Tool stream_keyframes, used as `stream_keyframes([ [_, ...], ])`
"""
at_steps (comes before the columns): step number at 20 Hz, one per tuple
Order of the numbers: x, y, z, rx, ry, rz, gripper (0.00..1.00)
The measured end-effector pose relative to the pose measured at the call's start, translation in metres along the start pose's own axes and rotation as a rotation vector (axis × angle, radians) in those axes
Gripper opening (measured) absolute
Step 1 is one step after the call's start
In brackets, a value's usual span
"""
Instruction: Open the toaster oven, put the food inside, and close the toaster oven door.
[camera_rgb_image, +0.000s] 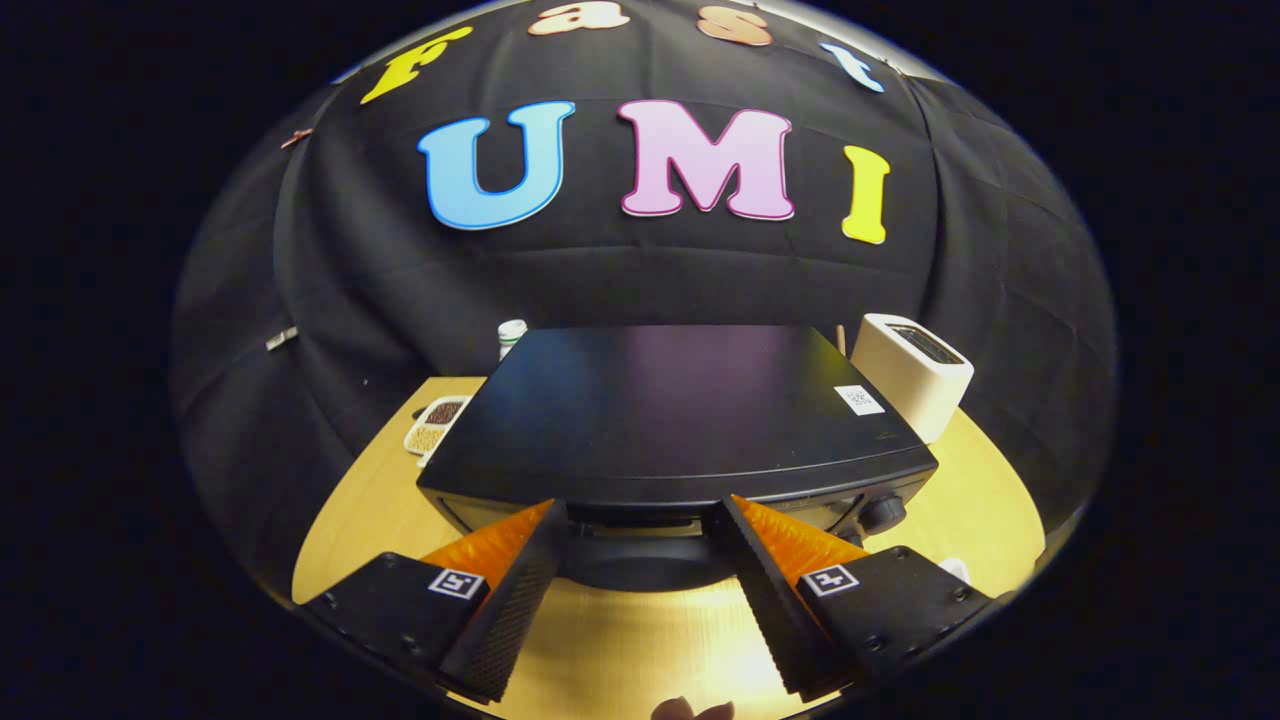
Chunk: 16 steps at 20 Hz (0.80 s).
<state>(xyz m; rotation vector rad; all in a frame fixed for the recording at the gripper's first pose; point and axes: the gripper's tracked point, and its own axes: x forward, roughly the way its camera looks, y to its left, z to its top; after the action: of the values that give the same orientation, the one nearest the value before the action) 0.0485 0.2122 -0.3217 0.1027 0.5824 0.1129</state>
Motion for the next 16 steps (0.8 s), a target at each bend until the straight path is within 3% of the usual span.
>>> stream_keyframes([
  [5,-0.002,0.002,-0.004,-0.049,0.000,-0.006,0.97],
  [16,-0.044,-0.006,-0.059,-0.011,0.066,-0.013,0.99],
])
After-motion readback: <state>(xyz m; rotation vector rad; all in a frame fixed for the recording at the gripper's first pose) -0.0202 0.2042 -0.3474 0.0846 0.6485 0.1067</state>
